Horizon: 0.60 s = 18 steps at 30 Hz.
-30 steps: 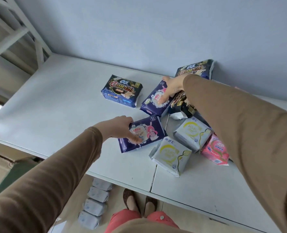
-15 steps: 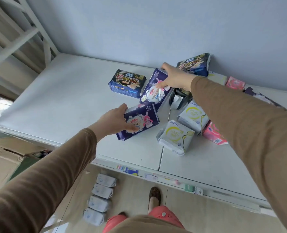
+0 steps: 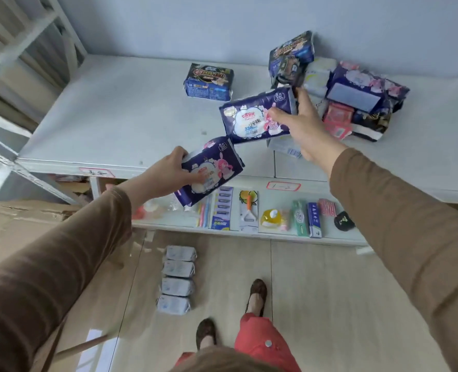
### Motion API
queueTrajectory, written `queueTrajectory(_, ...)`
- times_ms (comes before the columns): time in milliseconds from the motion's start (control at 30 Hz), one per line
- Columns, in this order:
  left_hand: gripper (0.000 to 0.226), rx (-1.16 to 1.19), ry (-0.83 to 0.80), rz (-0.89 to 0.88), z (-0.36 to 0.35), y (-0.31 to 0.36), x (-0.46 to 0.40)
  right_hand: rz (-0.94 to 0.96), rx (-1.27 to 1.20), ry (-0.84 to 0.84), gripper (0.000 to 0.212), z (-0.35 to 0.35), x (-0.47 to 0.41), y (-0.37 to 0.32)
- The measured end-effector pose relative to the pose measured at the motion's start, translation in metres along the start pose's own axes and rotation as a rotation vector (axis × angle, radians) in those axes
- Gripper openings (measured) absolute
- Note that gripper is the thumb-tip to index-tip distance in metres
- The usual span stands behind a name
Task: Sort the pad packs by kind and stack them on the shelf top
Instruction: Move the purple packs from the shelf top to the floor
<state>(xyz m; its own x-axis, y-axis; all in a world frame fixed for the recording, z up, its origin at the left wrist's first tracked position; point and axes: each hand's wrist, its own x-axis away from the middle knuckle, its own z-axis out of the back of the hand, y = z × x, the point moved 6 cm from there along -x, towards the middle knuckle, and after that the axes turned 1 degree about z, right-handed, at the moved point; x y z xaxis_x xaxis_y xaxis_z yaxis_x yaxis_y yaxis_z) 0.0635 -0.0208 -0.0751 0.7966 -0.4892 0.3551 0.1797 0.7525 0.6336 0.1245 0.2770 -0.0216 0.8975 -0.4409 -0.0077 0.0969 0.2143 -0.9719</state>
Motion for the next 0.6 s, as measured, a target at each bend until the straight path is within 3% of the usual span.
queueTrajectory(200,0.05,-0.061,-0.222,0.045,-0.039,-0.046,0.063,-0.022,-0.096,0.03,0.041,-0.002,0.108,0.028)
queueTrajectory(433,0.064,-0.13,-0.334,0.152,-0.12,-0.138,0.101,-0.16,-0.072,0.037,0.047,-0.019,0.206,0.144)
queueTrajectory(600,0.058,-0.161,-0.317,0.174,-0.195,-0.207,0.096,-0.383,-0.037,0.006,0.058,-0.036,0.263,0.26)
